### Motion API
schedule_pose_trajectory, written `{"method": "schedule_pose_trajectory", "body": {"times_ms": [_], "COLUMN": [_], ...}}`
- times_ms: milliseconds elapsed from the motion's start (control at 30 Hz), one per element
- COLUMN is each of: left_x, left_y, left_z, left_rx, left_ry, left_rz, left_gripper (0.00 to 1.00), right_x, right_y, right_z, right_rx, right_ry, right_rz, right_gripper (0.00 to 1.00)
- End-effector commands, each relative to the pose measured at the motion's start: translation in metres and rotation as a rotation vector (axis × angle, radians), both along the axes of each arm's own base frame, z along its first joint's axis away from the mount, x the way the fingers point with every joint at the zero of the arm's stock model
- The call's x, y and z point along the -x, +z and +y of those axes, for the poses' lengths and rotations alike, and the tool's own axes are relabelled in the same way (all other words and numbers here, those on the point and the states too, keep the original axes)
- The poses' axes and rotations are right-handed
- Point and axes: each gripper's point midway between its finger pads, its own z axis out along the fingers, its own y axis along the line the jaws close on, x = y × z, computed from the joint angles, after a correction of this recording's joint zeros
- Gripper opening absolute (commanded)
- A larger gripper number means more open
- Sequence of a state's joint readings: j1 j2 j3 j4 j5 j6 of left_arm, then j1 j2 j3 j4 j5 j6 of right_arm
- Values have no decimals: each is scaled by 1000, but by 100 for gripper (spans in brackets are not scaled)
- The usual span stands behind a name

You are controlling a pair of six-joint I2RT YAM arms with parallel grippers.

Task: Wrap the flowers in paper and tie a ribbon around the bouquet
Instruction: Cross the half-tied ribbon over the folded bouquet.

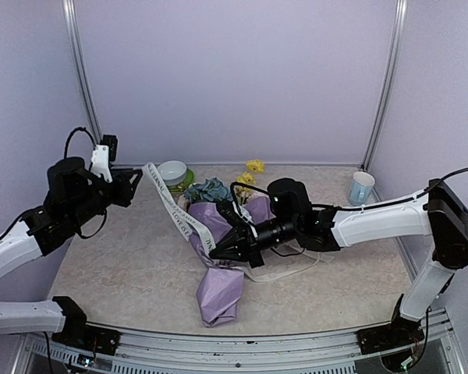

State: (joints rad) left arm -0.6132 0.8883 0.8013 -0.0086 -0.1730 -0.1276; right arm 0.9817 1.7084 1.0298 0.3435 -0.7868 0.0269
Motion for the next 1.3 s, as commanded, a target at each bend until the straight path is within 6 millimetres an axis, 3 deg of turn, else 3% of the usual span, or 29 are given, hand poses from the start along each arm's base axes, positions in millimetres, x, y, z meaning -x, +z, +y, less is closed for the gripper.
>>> {"method": "schedule_pose_trajectory", "body": {"times_ms": [0,100,267,367,467,567,633,767,1100,1200,1267], "left_x": [-1,11,29,53,105,141,146,143,162,162,161], "left_y": [-128,-162,-185,-167,-138,-127,-128,-140,-134,-141,-143], "left_z": [29,20,-1,-44,-98,-128,-141,-169,-210,-220,-221], "left_rx": [19,22,-58,-109,-140,-99,-93,-141,-39,-50,-56], "left_ry": [86,54,35,-139,-407,-595,-647,-684,-850,-868,-869], "left_rz": [318,381,397,272,43,-91,-117,-116,-156,-135,-132], "left_gripper": [39,65,81,78,84,96,98,99,98,88,68], "right_x": [30,38,38,34,32,29,28,26,26,26,27], "right_y": [24,24,24,26,27,24,19,14,12,13,13], "right_z": [-18,-28,-41,-44,-45,-44,-44,-43,-44,-44,-45], "right_rx": [-36,-16,5,-12,-29,-23,-15,-6,-8,-8,-10], "right_ry": [110,133,111,85,68,42,35,29,29,29,28], "right_rz": [36,47,58,63,67,67,69,73,68,67,64], "right_gripper": [0,0,0,0,0,0,0,0,0,0,0]}}
